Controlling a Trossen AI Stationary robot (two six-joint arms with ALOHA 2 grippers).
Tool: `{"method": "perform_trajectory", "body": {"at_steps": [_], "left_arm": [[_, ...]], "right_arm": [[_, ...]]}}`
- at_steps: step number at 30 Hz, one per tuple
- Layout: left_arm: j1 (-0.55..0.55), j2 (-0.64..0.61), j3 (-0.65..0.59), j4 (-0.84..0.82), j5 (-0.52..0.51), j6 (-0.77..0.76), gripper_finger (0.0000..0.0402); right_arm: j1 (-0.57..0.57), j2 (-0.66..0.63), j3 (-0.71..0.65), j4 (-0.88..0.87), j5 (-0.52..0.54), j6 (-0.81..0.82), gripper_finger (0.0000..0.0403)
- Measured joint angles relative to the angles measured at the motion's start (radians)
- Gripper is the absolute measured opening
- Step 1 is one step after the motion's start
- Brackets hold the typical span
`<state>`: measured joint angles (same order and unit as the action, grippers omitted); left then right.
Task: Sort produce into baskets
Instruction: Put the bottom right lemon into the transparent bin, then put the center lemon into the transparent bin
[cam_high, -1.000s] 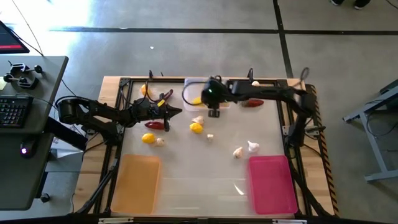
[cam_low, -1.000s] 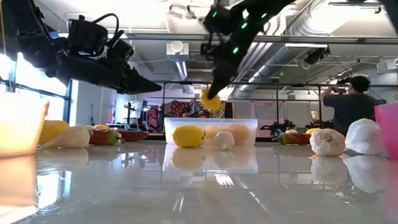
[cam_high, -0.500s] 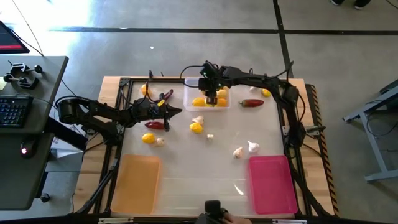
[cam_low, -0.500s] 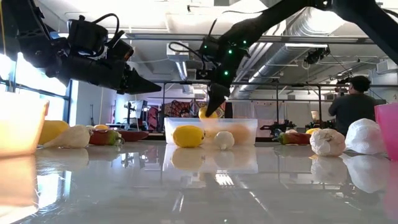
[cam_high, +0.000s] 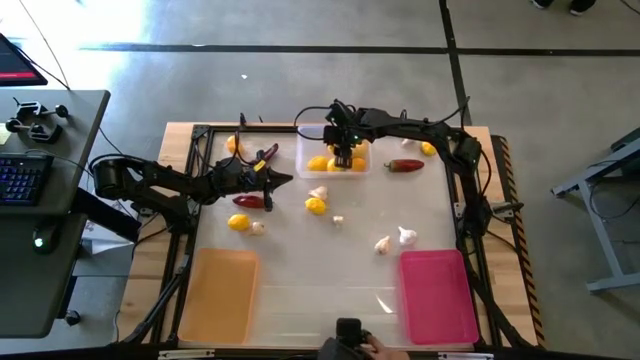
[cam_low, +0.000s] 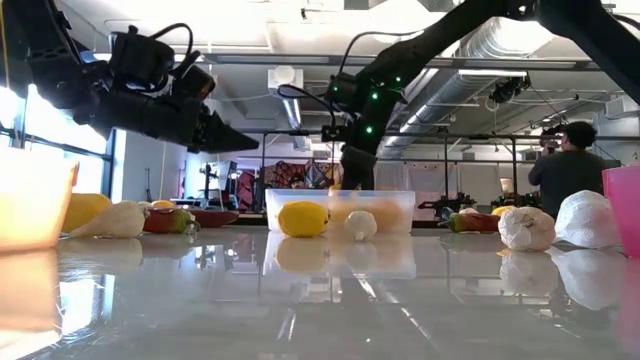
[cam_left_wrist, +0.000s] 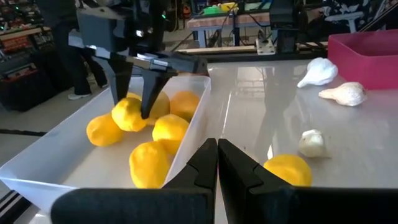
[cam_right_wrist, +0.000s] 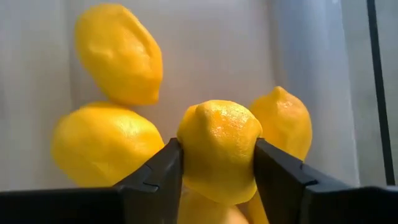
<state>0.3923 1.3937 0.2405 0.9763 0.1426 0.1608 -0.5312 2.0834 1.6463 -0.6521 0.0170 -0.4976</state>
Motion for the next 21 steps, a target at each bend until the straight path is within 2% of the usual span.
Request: {"method": "perform_trajectory", "body": {"at_steps": [5,9,17,21], "left_arm": [[0.0,0.0,0.0,-0.02,-0.003,-0.003,0.0],[0.0,0.0,0.0,-0.02,-0.004,-0.027,0.0],[-0.014,0.0,0.006,-0.033,-0.004,-0.02,0.0],[-0.043,0.0,0.053,-0.137,-0.004,0.009,0.0]], "right_arm": [[0.0,0.0,0.0,0.006,0.0,0.0,0.0221],[0.0,0.0,0.0,0.005,0.0,0.0,0.0245],[-0.001,-0.002,0.0,-0.013,0.043,0.0,0.0243],[0.006,-0.044,0.0,-0.048,0.081,0.0,0.0201]]}}
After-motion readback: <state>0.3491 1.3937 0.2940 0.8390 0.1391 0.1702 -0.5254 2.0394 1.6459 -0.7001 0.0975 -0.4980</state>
